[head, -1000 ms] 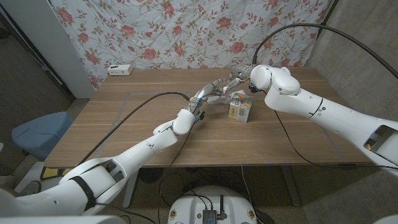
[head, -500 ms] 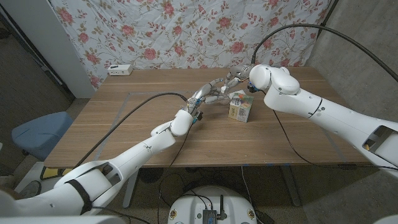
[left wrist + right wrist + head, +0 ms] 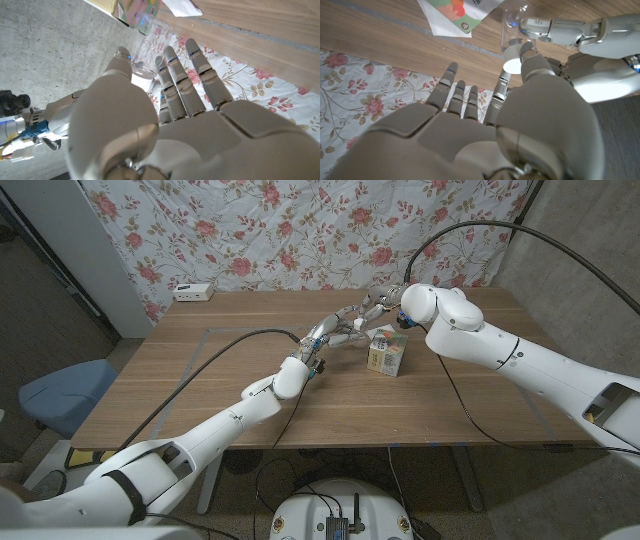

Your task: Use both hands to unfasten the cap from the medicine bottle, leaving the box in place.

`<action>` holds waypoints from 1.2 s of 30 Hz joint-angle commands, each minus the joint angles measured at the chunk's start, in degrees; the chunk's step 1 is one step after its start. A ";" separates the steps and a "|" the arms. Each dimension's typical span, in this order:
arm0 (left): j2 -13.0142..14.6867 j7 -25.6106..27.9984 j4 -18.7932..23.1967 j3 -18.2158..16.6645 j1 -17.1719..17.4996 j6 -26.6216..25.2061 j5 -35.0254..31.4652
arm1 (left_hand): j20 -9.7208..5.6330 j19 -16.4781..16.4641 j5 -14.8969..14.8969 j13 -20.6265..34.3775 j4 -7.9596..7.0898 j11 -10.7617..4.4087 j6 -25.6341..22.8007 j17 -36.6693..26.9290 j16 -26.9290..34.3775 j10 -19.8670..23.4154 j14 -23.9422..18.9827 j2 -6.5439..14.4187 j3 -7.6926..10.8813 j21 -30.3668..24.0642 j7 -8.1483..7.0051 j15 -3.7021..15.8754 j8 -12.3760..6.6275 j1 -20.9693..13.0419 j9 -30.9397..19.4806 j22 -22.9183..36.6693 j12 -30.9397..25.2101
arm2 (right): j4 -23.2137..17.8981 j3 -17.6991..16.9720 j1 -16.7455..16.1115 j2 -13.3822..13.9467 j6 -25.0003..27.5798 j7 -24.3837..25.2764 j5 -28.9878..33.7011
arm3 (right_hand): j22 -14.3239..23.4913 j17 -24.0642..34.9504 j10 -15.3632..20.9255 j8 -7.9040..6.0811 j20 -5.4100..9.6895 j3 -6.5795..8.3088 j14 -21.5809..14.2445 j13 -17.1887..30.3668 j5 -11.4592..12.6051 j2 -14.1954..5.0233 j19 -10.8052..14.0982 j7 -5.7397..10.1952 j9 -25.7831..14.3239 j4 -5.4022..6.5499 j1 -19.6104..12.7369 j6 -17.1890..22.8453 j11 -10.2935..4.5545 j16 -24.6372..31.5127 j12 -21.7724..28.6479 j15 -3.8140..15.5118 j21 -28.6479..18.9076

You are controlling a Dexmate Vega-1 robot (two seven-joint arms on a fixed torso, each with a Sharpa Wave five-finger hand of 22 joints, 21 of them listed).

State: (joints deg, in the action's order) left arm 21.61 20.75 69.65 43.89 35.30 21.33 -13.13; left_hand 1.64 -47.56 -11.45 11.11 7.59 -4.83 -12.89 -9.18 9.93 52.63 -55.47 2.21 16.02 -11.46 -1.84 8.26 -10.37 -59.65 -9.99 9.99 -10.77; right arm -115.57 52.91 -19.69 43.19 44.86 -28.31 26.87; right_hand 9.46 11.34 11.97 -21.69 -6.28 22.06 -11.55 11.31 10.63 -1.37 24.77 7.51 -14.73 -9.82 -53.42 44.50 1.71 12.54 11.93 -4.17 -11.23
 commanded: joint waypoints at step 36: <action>-1.46 0.94 -2.45 0.48 -0.95 0.52 0.06 | -0.20 0.34 -0.41 0.10 0.06 -2.34 -0.70 -0.22 0.22 3.47 -1.15 0.52 0.81 0.00 -0.25 2.46 -0.44 0.16 -0.17 0.09 -0.54 | 1.78 -2.08 -0.15 0.97 -3.22 1.70 -6.41 | 0.29 0.28 -0.14 -0.60 1.18 3.48 0.62 0.07 0.43 -3.51 -0.45 5.24 1.11 -0.75 -8.92 5.16 -5.98 -0.28 -0.76 2.94 0.43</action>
State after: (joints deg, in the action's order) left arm 20.63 21.36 68.55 44.21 34.80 21.40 -13.27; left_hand 1.53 -47.45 -11.46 11.09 7.81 -4.50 -13.21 -9.20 9.91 52.96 -56.11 2.21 16.26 -11.46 -2.15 8.48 -10.54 -59.67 -9.99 9.99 -11.05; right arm -114.58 50.86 -20.49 44.22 43.15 -26.16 22.53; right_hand 9.46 11.33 11.66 -22.44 -5.25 25.01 -10.93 11.18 10.65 -4.76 24.57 7.40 -13.52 -10.68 -61.94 44.59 -3.72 12.28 11.21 -1.52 -10.78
